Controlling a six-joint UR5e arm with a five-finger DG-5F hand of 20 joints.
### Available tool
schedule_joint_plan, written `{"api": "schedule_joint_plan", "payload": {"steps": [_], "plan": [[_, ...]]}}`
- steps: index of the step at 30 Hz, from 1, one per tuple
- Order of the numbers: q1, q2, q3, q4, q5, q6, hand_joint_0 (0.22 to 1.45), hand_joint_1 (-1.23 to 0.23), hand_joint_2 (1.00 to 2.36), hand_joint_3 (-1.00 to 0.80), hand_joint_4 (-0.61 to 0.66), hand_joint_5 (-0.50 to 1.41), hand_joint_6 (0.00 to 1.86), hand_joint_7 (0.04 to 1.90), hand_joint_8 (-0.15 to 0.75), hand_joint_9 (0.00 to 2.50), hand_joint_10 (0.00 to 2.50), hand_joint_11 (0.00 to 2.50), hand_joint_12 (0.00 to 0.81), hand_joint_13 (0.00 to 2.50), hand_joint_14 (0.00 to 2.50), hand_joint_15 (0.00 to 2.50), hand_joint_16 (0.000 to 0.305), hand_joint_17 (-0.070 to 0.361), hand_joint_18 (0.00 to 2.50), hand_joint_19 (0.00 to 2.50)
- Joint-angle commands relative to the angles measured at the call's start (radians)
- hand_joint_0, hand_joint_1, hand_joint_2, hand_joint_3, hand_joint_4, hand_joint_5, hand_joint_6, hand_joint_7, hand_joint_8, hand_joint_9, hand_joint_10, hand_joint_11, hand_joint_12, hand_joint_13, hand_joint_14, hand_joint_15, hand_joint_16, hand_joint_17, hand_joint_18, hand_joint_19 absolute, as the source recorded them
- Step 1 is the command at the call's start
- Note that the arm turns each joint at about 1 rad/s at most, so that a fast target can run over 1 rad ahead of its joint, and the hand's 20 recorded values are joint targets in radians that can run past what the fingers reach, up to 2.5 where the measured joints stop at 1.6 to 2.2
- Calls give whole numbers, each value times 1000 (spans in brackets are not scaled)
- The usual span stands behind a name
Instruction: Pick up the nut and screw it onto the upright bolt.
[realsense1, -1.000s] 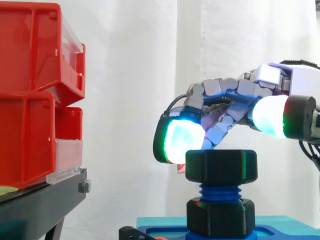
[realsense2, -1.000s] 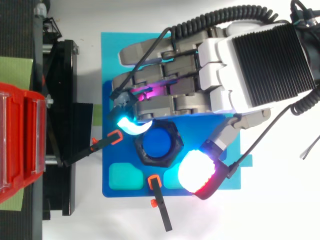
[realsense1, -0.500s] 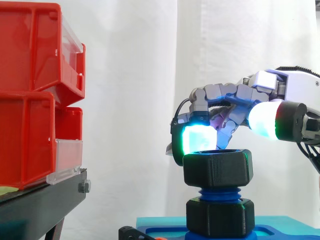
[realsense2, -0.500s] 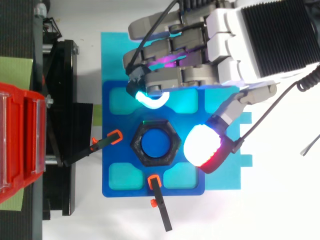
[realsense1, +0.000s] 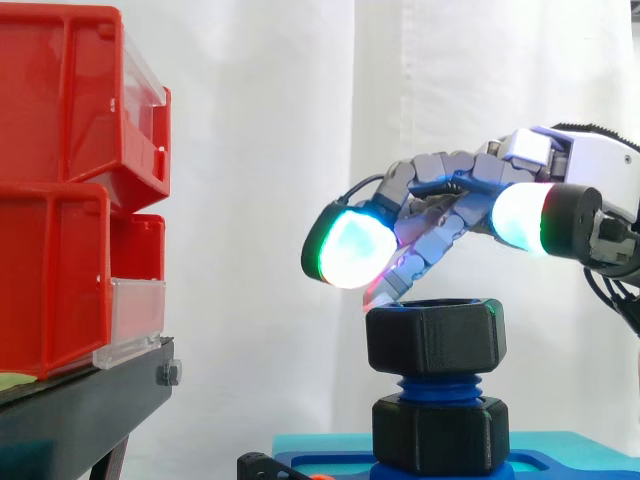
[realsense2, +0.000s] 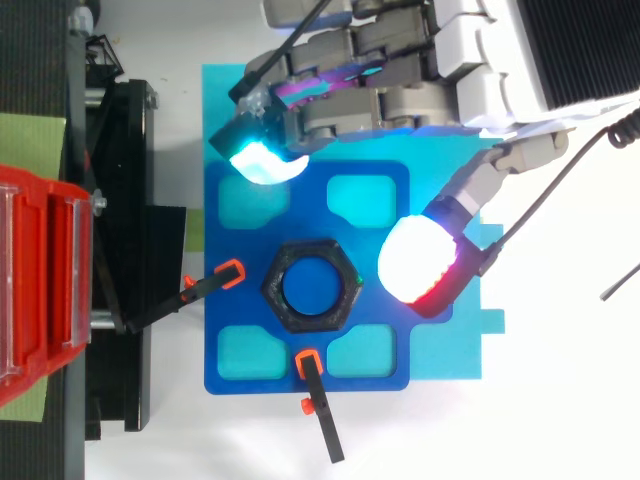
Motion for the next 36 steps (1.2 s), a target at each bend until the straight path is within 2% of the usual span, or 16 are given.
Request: {"api": "schedule_joint_plan", "payload": {"steps": [1, 2, 6, 8, 10, 12, 16, 21, 24, 29, 34, 36], "plan": [[6, 0, -1, 16, 0, 6, 495, -232, 1000, -500, 185, -94, 502, 719, 210, 862, 0, 0, 206, 594, 0, 0, 24, 54, 337, 18], [15, 0, -1, 16, 3, 7, 492, -213, 1000, -500, 186, -95, 502, 715, 210, 860, 0, 0, 207, 590, 0, 0, 24, 55, 322, 11], [33, 0, 0, 8, 15, 7, 492, -159, 1000, -500, 175, -94, 502, 690, 203, 850, 0, 0, 207, 576, 0, 0, 25, 56, 303, 9], [49, 0, 0, -15, 36, 6, 492, -143, 1000, -500, 174, -94, 502, 680, 201, 848, 0, 0, 206, 571, 0, 0, 25, 56, 298, 6], [56, 0, 0, -28, 50, 7, 491, -133, 1000, -500, 170, -93, 502, 677, 198, 830, 0, 0, 205, 561, 0, 0, 25, 56, 290, 1], [69, 0, -1, -51, 70, 7, 491, -133, 1000, -500, 166, -91, 502, 678, 191, 741, 0, 0, 211, 506, 0, 0, 25, 56, 228, 0], [81, 0, 0, -85, 78, 7, 491, -134, 1000, -500, 163, -90, 502, 677, 180, 584, 0, 0, 230, 399, 0, 0, 25, 57, 96, 0], [86, 0, -1, -96, 79, 7, 488, -129, 1000, -500, 146, -89, 502, 682, 166, 439, 0, 0, 237, 330, 0, 0, 27, 60, 13, 0], [86, 0, 0, -96, 79, 6, 489, -127, 1000, -500, 140, -87, 502, 677, 127, 406, 0, 0, 238, 325, 0, 0, 27, 60, 8, 0], [81, 0, -1, -110, 73, -8, 491, -126, 1000, -500, 143, -76, 502, 703, 118, 416, 0, 0, 234, 332, 0, 0, 27, 60, 11, 0], [76, 0, -1, -140, 69, -20, 492, -124, 1000, -500, 169, -61, 503, 824, 139, 417, 0, 0, 238, 343, 0, 0, 26, 59, 25, 0], [73, 0, -1, -157, 69, -20, 493, -123, 1000, -500, 199, -50, 504, 936, 153, 420, 0, 0, 238, 357, 0, 0, 26, 59, 42, 0]]}}
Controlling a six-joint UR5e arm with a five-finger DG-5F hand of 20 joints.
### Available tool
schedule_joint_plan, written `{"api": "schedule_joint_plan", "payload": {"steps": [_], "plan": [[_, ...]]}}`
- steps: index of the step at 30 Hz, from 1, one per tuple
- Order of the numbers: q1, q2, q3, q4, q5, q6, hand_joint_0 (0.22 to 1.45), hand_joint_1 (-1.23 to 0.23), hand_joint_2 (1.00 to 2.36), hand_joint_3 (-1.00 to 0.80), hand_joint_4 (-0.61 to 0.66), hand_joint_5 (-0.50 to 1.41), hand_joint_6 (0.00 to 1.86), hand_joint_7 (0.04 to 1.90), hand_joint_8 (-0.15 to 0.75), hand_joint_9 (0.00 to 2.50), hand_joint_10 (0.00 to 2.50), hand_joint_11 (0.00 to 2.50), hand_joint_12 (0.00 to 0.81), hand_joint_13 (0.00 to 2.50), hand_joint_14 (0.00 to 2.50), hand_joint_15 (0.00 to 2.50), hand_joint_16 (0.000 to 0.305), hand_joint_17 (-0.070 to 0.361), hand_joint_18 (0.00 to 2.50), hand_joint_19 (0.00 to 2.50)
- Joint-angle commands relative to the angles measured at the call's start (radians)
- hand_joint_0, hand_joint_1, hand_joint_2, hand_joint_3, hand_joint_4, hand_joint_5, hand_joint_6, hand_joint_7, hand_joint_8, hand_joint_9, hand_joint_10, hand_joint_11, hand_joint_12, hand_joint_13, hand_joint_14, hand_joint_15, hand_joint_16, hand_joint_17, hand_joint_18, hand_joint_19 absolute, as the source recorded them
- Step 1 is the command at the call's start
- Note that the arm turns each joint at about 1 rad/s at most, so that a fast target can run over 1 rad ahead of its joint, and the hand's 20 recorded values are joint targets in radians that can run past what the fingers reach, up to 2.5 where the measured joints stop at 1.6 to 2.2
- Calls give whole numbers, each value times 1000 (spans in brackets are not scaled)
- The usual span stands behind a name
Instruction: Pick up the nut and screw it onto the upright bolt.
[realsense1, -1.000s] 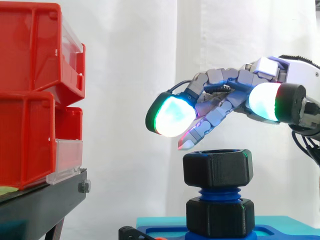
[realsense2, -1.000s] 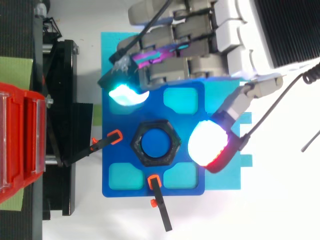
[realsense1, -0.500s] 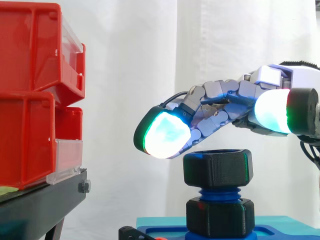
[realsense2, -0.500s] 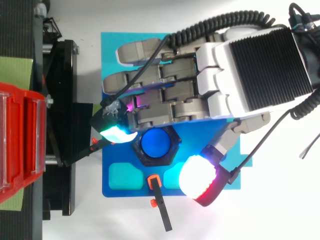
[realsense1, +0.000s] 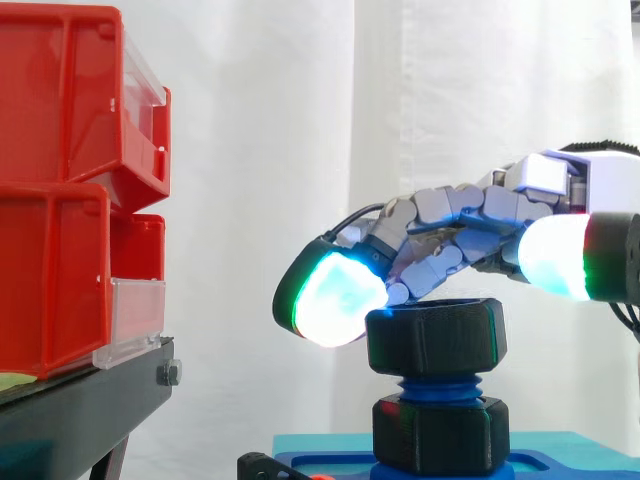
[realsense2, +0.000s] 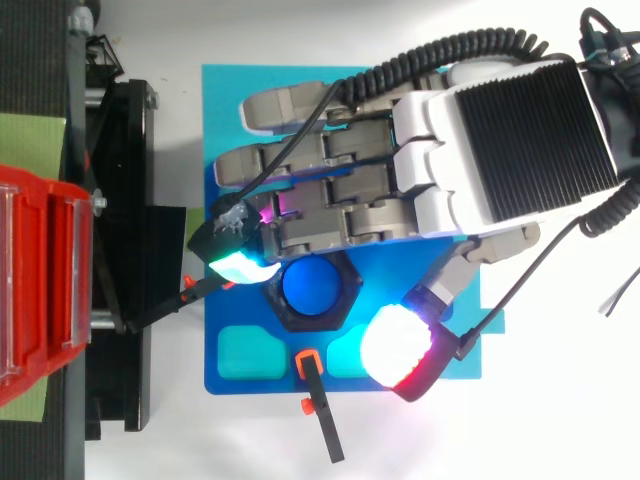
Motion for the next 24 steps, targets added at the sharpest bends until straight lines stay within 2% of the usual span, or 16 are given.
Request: {"api": "schedule_joint_plan", "payload": {"steps": [1, 3, 10, 16, 20, 23, 24], "plan": [[-4, 0, 1, -20, -1, -2, 493, -123, 1000, -500, 206, -49, 504, 949, 155, 423, 0, 0, 238, 358, 0, 0, 26, 59, 42, 0], [-5, 0, -1, -21, -2, -2, 495, -124, 1000, -500, 219, -37, 505, 1098, 169, 433, 0, 0, 238, 374, 0, 0, 26, 58, 64, 0], [-13, 0, 1, -17, -2, -2, 503, -161, 1000, -500, 181, -25, 504, 1327, 194, 517, 0, 0, 229, 438, 0, 0, 23, 52, 140, 0], [-27, 0, 1, -2, -4, -11, 507, -173, 1000, -500, 159, -4, 501, 1530, 206, 579, 0, 0, 220, 493, 0, 0, 22, 49, 199, 0], [-34, 0, 1, 9, -16, -11, 510, -180, 1000, -500, 137, 15, 500, 1616, 215, 641, 0, 0, 210, 555, 0, 0, 20, 46, 259, 0], [-40, 0, 1, 11, -24, -11, 514, -190, 1000, -500, 127, 20, 523, 1582, 218, 710, 0, 0, 194, 607, 0, 0, 19, 42, 316, 0], [-42, 0, 1, 11, -24, -11, 520, -208, 1000, -500, 105, 25, 551, 1521, 219, 804, 0, 0, 176, 678, 0, 0, 16, 36, 395, 0]]}}
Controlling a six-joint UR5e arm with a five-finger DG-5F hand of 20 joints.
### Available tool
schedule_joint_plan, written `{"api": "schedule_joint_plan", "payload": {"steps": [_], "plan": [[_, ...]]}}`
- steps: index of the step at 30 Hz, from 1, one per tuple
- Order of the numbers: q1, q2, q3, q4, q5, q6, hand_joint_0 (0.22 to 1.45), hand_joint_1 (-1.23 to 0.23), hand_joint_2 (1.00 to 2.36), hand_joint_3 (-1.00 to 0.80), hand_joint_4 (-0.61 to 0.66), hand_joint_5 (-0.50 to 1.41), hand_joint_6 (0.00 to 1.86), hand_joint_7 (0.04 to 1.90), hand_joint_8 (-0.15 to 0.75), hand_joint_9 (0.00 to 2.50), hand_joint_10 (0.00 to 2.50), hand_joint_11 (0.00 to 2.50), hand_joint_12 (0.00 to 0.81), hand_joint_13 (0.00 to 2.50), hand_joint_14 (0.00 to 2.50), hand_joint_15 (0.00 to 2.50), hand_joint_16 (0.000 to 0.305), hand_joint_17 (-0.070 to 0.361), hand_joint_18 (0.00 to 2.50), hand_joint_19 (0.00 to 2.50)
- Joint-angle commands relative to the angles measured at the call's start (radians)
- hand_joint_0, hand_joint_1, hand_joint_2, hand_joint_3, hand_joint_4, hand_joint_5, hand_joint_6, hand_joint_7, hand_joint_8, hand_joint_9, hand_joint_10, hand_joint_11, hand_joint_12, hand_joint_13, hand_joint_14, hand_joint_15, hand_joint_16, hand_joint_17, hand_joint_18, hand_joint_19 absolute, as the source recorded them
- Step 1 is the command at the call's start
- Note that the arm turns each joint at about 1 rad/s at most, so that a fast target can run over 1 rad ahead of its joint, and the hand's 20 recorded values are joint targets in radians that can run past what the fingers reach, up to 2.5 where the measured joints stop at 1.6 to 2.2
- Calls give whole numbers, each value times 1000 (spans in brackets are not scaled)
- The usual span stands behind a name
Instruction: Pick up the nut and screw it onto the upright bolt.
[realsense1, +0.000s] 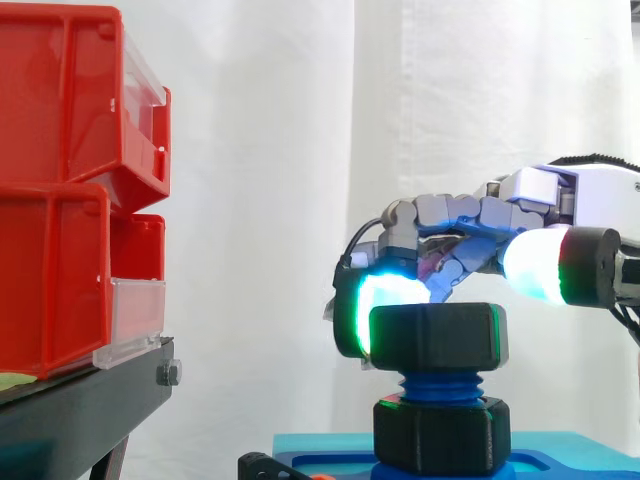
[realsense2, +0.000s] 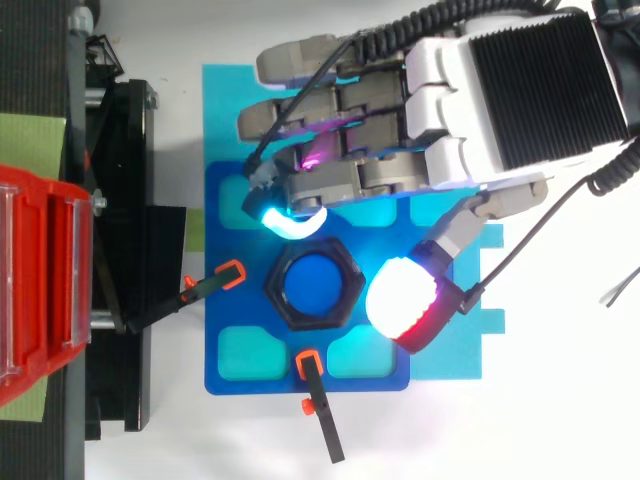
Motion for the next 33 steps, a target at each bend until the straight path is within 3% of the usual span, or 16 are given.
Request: {"api": "schedule_joint_plan", "payload": {"steps": [1, 9, 16, 17, 18, 19, 21, 24, 27, 33], "plan": [[-5, 0, 0, 2, -5, 0, 520, -208, 1000, -500, 105, 25, 551, 1521, 219, 804, 0, 0, 176, 678, 0, 0, 16, 36, 395, 0], [-13, 0, 0, 16, -13, 0, 528, -226, 1000, -500, 75, 32, 667, 1218, 228, 1090, 0, 0, 128, 897, 0, 0, 9, 21, 616, 0], [-20, 0, 0, 56, -26, 1, 528, -229, 1000, -500, 76, 37, 677, 1176, 231, 1206, 0, 0, 121, 936, 0, 0, 8, 18, 658, 13], [-20, 0, 0, 56, -26, 1, 528, -228, 1000, -500, 80, 39, 646, 1247, 229, 1207, 0, 0, 122, 935, 0, 0, 8, 19, 653, 14], [-20, 0, 0, 56, -28, 1, 526, -225, 1000, -500, 105, 48, 516, 1530, 233, 1190, 0, 0, 133, 891, 0, 0, 10, 23, 607, 6], [-22, 0, 0, 56, -28, 1, 525, -223, 1000, -500, 112, 47, 500, 1561, 229, 1152, 0, 0, 137, 889, 0, 0, 10, 23, 606, 10], [-23, 0, 0, 56, -28, 1, 503, -212, 1000, -500, 215, -20, 504, 1371, 244, 1046, 0, 0, 159, 784, 0, 0, 16, 35, 528, 19], [-25, 0, 1, 76, -34, 1, 475, -196, 1000, -500, 271, -67, 504, 1051, 229, 924, 0, 0, 170, 710, 0, 0, 21, 48, 461, 15], [-25, 0, 6, 96, -42, 1, 465, -180, 1000, -500, 196, -100, 503, 809, 209, 812, 0, 0, 181, 645, 0, 0, 24, 54, 390, 0], [-11, 0, 9, 125, -45, -2, 464, -172, 1000, -500, 188, -113, 502, 679, 194, 773, 0, 0, 191, 600, 0, 0, 25, 57, 339, 0]]}}
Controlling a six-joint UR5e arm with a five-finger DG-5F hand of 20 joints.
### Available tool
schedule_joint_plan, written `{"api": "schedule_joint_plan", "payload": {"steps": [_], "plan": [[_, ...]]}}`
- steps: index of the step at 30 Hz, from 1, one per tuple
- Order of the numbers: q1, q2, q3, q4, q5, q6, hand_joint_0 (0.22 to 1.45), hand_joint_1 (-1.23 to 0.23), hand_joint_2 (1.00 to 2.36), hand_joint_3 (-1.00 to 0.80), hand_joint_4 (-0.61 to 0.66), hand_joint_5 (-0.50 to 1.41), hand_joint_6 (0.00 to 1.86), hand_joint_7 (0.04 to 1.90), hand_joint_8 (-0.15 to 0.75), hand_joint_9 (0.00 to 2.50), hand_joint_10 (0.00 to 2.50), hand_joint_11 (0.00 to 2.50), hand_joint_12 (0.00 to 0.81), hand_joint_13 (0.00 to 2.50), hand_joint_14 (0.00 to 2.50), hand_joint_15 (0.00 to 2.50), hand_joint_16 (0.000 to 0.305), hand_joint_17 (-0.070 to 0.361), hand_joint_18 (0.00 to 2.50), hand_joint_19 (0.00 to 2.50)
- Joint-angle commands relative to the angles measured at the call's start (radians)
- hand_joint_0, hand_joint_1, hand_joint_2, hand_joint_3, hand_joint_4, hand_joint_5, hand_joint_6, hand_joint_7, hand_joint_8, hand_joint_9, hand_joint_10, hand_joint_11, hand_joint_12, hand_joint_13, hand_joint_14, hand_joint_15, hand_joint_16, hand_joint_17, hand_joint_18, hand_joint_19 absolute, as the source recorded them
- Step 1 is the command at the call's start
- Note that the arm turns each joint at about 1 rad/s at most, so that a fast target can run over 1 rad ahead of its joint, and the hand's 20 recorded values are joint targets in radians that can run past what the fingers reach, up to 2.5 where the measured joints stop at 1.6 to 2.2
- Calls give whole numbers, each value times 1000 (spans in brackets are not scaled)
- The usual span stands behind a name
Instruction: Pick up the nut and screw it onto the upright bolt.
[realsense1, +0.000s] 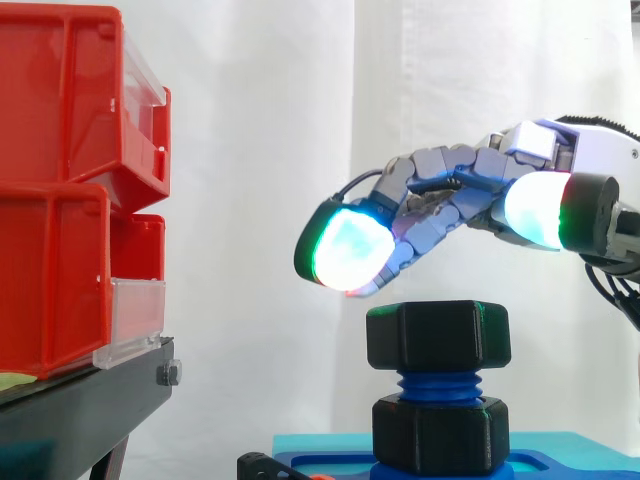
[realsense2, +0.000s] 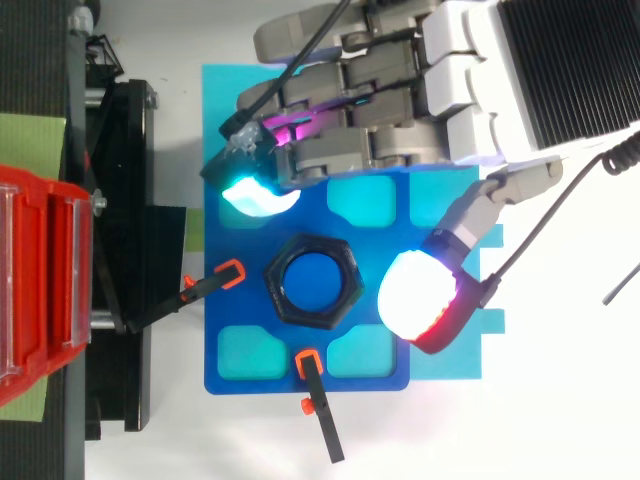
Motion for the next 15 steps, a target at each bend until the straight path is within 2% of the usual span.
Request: {"api": "schedule_joint_plan", "payload": {"steps": [1, 2, 5, 6, 8, 11, 15], "plan": [[12, 0, 1, 16, 6, -4, 464, -171, 1000, -500, 186, -112, 502, 672, 195, 771, 0, 0, 191, 600, 0, 0, 25, 57, 332, 0], [14, 0, 1, 15, 8, -5, 463, -170, 1000, -500, 184, -113, 502, 657, 192, 761, 0, 0, 194, 581, 0, 0, 25, 57, 301, 0], [29, 0, 1, 4, 45, -7, 456, -166, 1000, -500, 175, -116, 501, 642, 192, 737, 0, 0, 200, 546, 0, 0, 27, 61, 241, 0], [29, 0, 1, 4, 45, -7, 454, -167, 1000, -500, 174, -116, 501, 637, 192, 735, 0, 0, 199, 522, 0, 0, 27, 62, 240, 0], [43, 0, 1, -7, 74, -5, 450, -168, 1000, -500, 174, -117, 501, 635, 192, 717, 0, 0, 203, 521, 0, 0, 28, 62, 229, 0], [54, 0, -3, -13, 86, -5, 448, -168, 1000, -500, 183, -116, 502, 662, 195, 710, 0, 0, 209, 518, 0, 0, 28, 63, 222, 0], [63, 0, -22, -10, 86, -5, 448, -167, 1000, -500, 186, -115, 502, 677, 197, 705, 0, 0, 212, 520, 0, 0, 28, 63, 221, 0]]}}
